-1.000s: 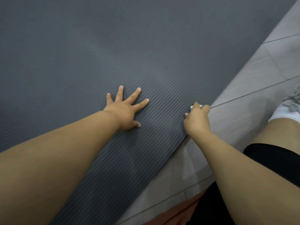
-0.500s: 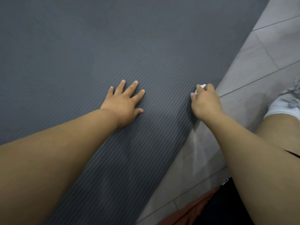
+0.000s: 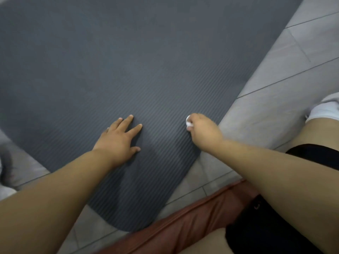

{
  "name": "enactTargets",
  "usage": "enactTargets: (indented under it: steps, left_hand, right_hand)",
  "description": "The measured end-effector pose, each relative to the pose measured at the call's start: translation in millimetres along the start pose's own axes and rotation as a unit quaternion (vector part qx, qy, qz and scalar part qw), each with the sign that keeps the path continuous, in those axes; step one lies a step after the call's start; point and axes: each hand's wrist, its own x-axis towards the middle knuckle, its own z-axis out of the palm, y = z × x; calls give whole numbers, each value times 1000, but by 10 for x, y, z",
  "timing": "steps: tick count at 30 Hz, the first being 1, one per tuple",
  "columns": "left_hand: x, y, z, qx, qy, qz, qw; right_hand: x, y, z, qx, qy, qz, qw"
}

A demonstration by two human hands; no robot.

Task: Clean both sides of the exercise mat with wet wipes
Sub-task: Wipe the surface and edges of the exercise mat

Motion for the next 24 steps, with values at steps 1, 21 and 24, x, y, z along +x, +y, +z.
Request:
enactTargets:
  steps: [1,21,24]
  left_hand:
    - [-67,-25,34,-9,2,-11,1000]
    - [-664,157,145,-5,-120,-50,991]
    - [-715,153,153,-16,-115,-46,992]
  right_hand:
    - [-115,-85,89,-2,-25,-58,998]
    - [-760,-597,513,-85,-88,-345,931]
    - [-570,-327,376,-96,-18,-257,961]
